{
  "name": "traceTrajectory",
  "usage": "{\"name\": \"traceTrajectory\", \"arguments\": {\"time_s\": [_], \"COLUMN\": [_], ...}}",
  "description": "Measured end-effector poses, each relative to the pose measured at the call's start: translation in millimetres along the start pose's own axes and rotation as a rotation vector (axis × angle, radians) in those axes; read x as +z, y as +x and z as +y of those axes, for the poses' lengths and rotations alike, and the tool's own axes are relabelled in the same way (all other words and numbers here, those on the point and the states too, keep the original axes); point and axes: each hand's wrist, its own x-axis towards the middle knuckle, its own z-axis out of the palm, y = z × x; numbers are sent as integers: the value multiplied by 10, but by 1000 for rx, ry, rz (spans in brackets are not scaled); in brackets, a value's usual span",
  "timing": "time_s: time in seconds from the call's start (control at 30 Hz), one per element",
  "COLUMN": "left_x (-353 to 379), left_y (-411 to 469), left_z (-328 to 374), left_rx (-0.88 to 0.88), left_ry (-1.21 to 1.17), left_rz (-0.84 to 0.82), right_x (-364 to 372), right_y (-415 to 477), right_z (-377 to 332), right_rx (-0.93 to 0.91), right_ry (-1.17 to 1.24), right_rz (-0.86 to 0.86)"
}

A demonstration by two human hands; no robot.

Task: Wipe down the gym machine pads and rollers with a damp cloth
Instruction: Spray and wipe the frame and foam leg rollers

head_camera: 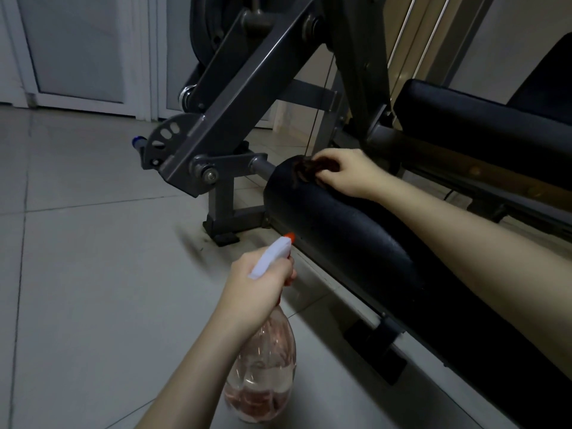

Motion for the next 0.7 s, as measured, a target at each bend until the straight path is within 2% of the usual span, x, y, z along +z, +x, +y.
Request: {"name": "traceTrajectory", "arguments": {"time_s": [0.1, 0.23, 0.4, 0.5, 0.7], "left_x": [19, 40, 20, -1, 19], "left_y": [-43, 24, 28, 27, 10], "left_z": [-70, -146, -171, -163, -110], "left_rx": [26, 4, -3, 10, 24], "left_ry": [-16, 13, 37, 29, 79], "left_rz": [7, -4, -2, -10, -24], "right_x": [236, 334, 134, 31, 41], "right_y": [300, 477, 124, -185, -201], "right_z": [-257, -326, -172, -61, -113], "right_rx": [-134, -145, -251, -330, -323], "right_ry": [-90, -139, -103, -160, -243], "right_rz": [-44, -38, -150, -211, -188]}}
